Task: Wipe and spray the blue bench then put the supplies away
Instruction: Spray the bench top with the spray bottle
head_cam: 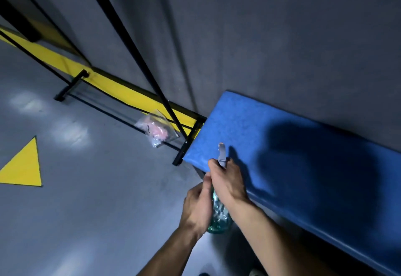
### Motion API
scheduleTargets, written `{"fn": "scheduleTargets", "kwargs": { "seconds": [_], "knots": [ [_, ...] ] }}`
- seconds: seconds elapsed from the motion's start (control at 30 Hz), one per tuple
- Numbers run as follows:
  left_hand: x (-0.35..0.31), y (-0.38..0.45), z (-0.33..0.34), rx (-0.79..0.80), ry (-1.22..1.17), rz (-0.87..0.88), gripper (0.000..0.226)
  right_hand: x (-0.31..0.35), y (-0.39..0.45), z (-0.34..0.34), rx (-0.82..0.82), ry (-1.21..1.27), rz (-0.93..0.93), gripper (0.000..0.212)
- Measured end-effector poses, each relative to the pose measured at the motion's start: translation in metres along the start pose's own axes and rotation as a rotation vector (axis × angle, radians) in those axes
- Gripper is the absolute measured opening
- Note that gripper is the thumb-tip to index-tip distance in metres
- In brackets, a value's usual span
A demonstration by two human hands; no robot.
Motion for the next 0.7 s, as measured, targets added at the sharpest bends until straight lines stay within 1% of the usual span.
{"fn": "scheduleTargets", "kwargs": {
  "seconds": [0.1, 0.2, 0.27, 0.3, 0.37, 0.47, 0.53, 0.63, 0.7],
  "knots": [
    [-0.001, 0.014, -0.005, 0.004, 0.017, 0.008, 0.061, -0.002, 0.007, 0.009, -0.054, 0.008, 0.050, 0.037],
    [-0.002, 0.013, -0.002, 0.046, 0.044, 0.021, 0.053, -0.006, 0.004, 0.005, -0.110, -0.018, 0.078, 0.028],
    [0.003, 0.009, -0.004, 0.047, 0.063, 0.028, 0.049, -0.008, 0.000, 0.005, -0.121, -0.048, 0.055, 0.019],
    [0.006, 0.007, -0.004, 0.051, 0.064, 0.023, 0.048, -0.011, -0.002, 0.006, -0.121, -0.062, 0.054, 0.020],
    [0.014, 0.007, -0.005, 0.056, 0.072, 0.002, 0.050, -0.016, -0.005, 0.009, -0.118, -0.073, 0.053, 0.022],
    [0.023, 0.009, -0.008, 0.057, 0.101, 0.007, 0.059, -0.021, -0.008, 0.015, -0.125, -0.076, 0.026, 0.015],
    [0.025, 0.009, -0.010, 0.046, 0.105, 0.030, 0.058, -0.022, -0.009, 0.015, -0.152, -0.098, 0.017, 0.010],
    [0.023, 0.008, -0.009, 0.052, 0.102, 0.038, 0.054, -0.023, -0.009, 0.011, -0.175, -0.169, 0.046, 0.021],
    [0.024, 0.005, -0.003, 0.096, 0.073, 0.037, 0.055, -0.023, -0.011, 0.007, -0.181, -0.203, 0.060, 0.019]
  ]
}}
Point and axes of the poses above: each hand's wrist, its own y-axis towards the middle knuckle, its own z-axis out of the palm, x = y × z, the point moved 10 cm from there along y, towards the middle knuckle, and after that the axes turned 8 degrees about -z, right-handed, at the moved point
